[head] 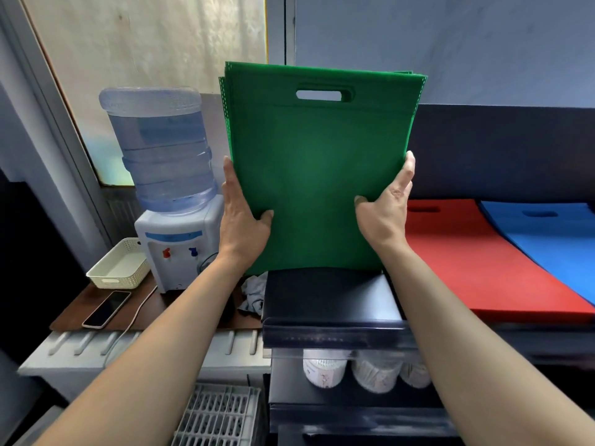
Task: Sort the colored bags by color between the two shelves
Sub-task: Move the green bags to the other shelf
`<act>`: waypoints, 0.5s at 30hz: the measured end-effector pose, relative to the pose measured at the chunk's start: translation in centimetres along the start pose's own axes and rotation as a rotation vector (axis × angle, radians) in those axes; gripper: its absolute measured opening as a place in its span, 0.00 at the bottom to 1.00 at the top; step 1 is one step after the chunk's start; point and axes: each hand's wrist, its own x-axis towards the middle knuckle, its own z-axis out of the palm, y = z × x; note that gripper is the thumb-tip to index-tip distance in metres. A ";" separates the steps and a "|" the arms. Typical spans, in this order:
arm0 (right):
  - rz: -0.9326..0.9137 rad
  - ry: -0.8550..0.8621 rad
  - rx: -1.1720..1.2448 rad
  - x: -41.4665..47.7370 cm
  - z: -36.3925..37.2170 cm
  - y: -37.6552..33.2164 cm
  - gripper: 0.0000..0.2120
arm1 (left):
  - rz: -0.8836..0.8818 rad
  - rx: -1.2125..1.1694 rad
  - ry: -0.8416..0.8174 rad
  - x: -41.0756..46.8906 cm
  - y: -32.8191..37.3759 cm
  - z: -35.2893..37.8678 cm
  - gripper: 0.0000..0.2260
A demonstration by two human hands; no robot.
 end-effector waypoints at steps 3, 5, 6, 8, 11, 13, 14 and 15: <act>0.045 -0.029 -0.030 0.2 -0.1 -0.1 0.41 | -0.054 -0.095 -0.048 0.2 -0.2 -0.5 0.41; 0.051 -0.008 -0.011 0.5 0.0 -0.3 0.34 | -0.086 -0.172 -0.005 0.4 0.6 -0.7 0.33; 0.043 0.003 -0.001 0.5 0.1 -0.4 0.31 | -0.092 -0.154 0.020 0.3 1.0 -0.7 0.30; 0.020 0.010 -0.013 0.5 0.5 -0.4 0.29 | -0.057 -0.032 0.061 0.0 1.6 -0.3 0.33; -0.011 0.020 -0.069 0.0 1.1 -0.3 0.33 | 0.039 0.156 0.075 -1.0 2.1 0.1 0.42; -0.039 0.034 -0.089 -0.5 1.2 -0.2 0.37 | 0.088 0.216 0.056 -1.0 2.2 0.1 0.44; -0.057 0.040 -0.093 -0.6 1.2 -0.3 0.38 | 0.105 0.218 0.053 -0.9 2.3 0.0 0.45; -0.076 0.043 -0.090 -0.7 1.0 -0.5 0.39 | 0.120 0.205 0.055 -0.7 2.5 -0.1 0.45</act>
